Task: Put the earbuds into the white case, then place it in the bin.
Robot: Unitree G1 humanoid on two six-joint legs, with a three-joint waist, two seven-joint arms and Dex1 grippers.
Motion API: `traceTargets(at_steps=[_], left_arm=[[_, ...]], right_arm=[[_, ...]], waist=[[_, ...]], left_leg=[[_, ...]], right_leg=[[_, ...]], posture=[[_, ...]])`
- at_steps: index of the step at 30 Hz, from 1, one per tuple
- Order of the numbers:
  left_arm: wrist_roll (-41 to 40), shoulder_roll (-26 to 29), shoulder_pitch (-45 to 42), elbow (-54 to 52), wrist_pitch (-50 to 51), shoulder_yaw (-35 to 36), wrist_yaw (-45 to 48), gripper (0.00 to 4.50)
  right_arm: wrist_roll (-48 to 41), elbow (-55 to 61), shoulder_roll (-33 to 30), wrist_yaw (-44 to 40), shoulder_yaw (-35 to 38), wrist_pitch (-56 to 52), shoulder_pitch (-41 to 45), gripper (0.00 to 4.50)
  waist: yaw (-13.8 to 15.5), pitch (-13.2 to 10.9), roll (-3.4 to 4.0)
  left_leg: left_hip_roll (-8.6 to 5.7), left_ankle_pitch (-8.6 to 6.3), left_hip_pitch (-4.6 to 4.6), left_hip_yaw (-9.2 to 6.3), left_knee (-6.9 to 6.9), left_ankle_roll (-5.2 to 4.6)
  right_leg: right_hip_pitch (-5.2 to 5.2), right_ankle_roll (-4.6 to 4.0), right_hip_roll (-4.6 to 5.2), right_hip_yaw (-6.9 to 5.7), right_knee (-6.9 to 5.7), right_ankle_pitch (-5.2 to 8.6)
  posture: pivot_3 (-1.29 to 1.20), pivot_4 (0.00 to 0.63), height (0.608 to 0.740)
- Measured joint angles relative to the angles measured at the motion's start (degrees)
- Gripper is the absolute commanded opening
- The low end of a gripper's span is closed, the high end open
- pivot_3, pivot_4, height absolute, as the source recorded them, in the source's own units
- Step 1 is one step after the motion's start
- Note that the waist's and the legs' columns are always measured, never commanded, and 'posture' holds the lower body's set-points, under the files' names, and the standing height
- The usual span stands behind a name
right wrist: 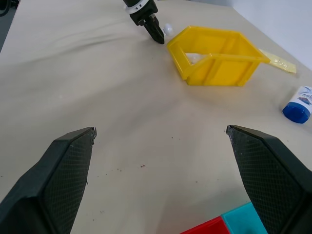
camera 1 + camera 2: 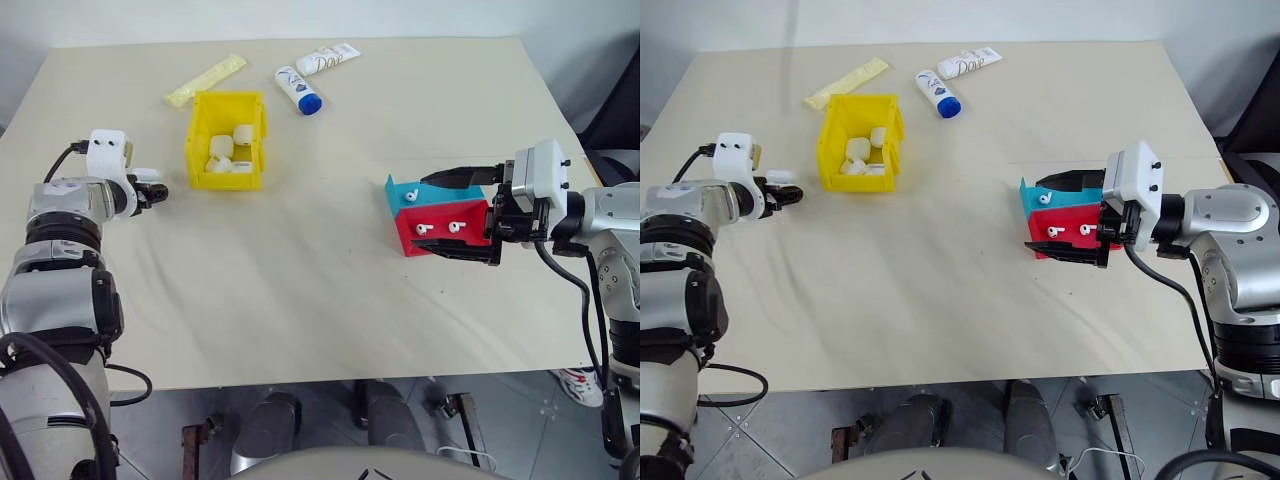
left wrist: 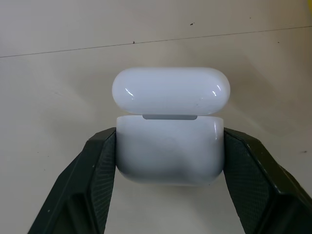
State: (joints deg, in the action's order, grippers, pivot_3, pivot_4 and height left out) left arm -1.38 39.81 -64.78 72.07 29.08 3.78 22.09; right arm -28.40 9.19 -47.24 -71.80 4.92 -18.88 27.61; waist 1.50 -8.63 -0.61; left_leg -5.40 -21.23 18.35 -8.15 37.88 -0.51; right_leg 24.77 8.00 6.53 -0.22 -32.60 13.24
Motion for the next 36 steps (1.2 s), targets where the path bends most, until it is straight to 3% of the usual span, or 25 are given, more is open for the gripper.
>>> traceTargets(at_steps=[5,9,15,22,31,36], left_arm=[[1.17,0.40,0.01,-0.04,-0.05,-0.64,1.93,2.85],[3.32,2.29,0.45,-2.91,3.58,-4.45,9.24,2.85],[5.31,8.20,8.30,-19.46,14.66,-10.53,23.31,2.85],[4.57,12.75,18.66,-37.62,26.97,-10.98,27.28,2.85],[5.38,12.31,19.63,-39.49,29.89,-12.62,27.12,2.85],[7.04,10.90,17.02,-35.50,29.75,-15.23,27.40,2.85]], right_arm=[[0.06,0.00,-0.01,0.03,0.00,-0.01,0.26,4.50],[0.08,0.02,-0.01,0.16,0.00,-0.08,0.26,4.50],[0.16,0.20,-0.21,0.23,-0.04,-0.10,0.17,4.50],[0.34,-0.60,-0.04,-0.01,-0.89,0.05,1.08,4.50],[1.27,-2.85,0.63,-0.55,-2.39,0.76,3.25,4.50],[1.39,-3.02,1.01,-0.69,-2.45,1.15,3.37,4.50]], waist=[[-0.06,0.00,0.00],[-0.16,0.00,0.00],[-0.73,0.08,0.13],[-1.56,0.30,0.48],[-1.53,0.71,1.01],[-1.49,1.20,1.49]], left_leg=[[-0.01,-0.01,0.00,0.02,0.02,-0.01],[0.00,-0.02,0.00,0.07,0.01,-0.02],[0.07,-0.16,-0.10,0.38,0.01,-0.14],[0.10,-0.28,-0.21,0.72,0.00,-0.25],[0.08,-0.34,-0.27,0.95,0.00,-0.32],[0.05,-0.37,-0.29,1.02,0.00,-0.38]], right_leg=[[0.01,0.00,0.00,0.00,-0.01,0.00],[0.03,0.00,-0.01,0.00,-0.02,0.00],[0.10,-0.01,0.00,0.04,-0.13,0.01],[0.20,-0.03,-0.01,0.19,-0.19,0.02],[0.24,-0.02,-0.01,0.36,-0.21,0.02],[0.24,-0.02,0.00,0.41,-0.21,0.02]], posture=[[0.00,0.150,0.740],[0.00,0.150,0.740],[0.00,0.150,0.740],[0.00,0.150,0.740],[0.00,0.150,0.740],[0.00,0.150,0.740]])
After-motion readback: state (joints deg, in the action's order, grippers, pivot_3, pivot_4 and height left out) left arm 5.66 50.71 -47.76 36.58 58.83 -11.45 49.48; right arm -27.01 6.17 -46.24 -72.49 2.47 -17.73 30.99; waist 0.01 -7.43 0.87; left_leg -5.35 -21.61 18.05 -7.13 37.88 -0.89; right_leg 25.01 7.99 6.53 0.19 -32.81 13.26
